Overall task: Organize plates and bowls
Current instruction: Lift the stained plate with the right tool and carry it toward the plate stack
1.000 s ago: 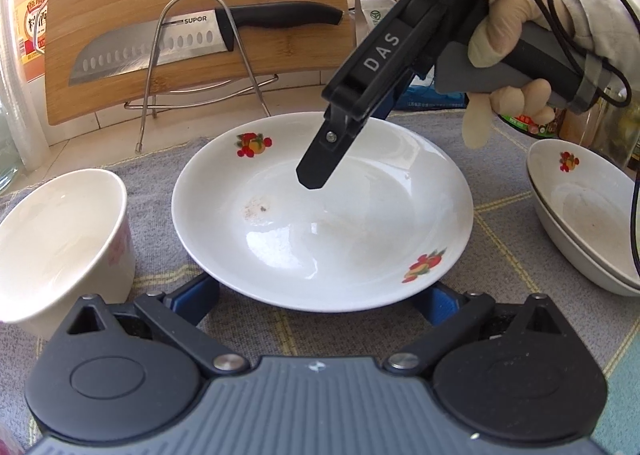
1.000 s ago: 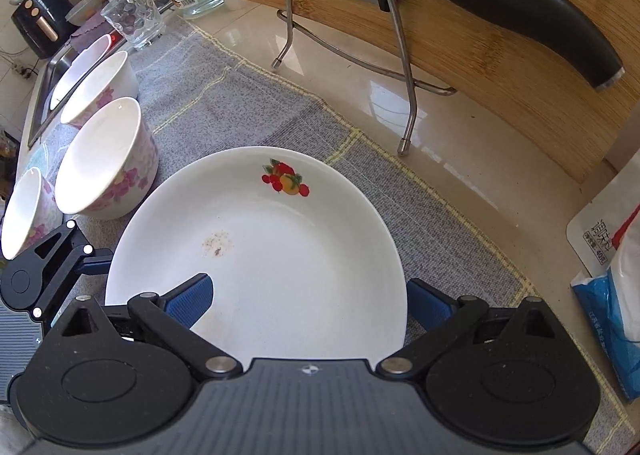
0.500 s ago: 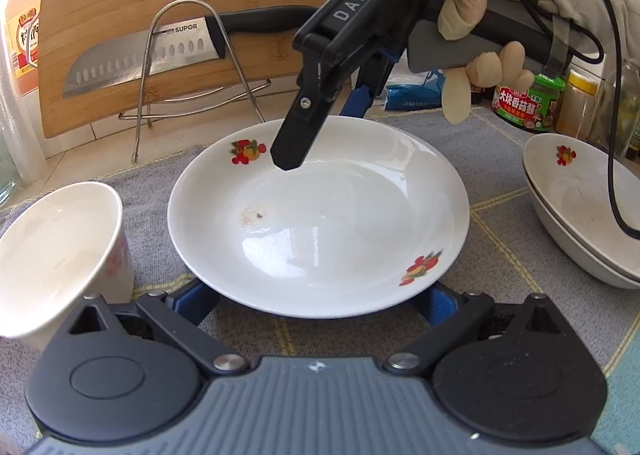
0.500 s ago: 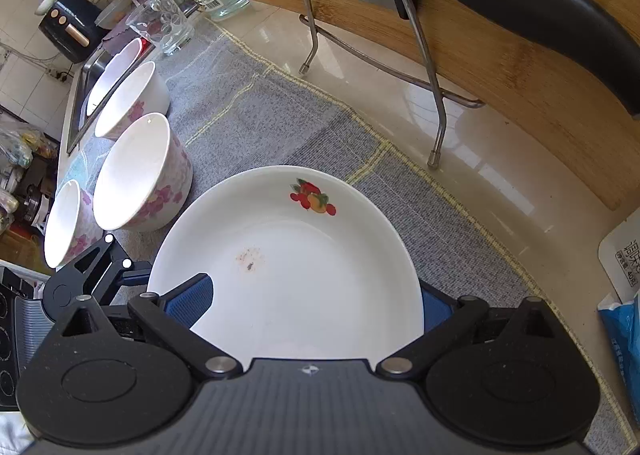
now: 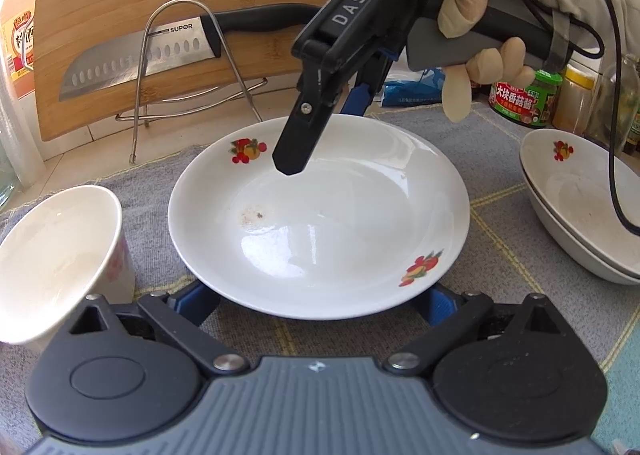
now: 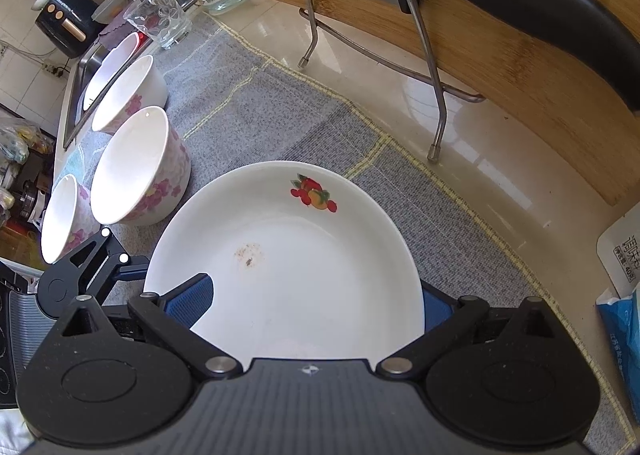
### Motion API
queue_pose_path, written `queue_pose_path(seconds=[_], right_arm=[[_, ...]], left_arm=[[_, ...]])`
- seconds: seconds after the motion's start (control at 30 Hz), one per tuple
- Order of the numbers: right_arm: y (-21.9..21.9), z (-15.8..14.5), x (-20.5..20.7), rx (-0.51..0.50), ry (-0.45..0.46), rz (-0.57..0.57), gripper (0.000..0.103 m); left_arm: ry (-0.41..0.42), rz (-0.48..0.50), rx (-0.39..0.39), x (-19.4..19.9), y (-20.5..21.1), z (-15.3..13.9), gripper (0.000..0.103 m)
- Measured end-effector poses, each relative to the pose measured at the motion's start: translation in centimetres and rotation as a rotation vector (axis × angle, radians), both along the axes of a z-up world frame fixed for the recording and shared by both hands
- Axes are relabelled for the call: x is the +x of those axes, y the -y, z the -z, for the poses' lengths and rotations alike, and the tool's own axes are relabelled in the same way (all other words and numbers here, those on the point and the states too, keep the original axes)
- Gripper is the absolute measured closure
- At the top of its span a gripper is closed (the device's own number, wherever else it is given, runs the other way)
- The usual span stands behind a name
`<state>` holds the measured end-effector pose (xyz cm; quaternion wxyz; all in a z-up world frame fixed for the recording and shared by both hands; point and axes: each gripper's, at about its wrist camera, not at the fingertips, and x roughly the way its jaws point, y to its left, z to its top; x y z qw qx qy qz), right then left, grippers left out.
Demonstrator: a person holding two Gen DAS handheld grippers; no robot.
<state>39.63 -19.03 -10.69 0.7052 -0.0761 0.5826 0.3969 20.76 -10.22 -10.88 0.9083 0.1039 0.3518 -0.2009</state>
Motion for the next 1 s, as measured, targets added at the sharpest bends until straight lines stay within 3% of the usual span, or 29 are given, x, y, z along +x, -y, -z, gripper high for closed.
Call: queue_pose_path(seconds=[1.0], right_arm=[[3.3, -3.9, -6.2, 0.026, 0.061, 0.11, 0.0]], left_arm=[[0.034, 0.123, -0.011, -3.8, 0.7, -4.3, 0.004]])
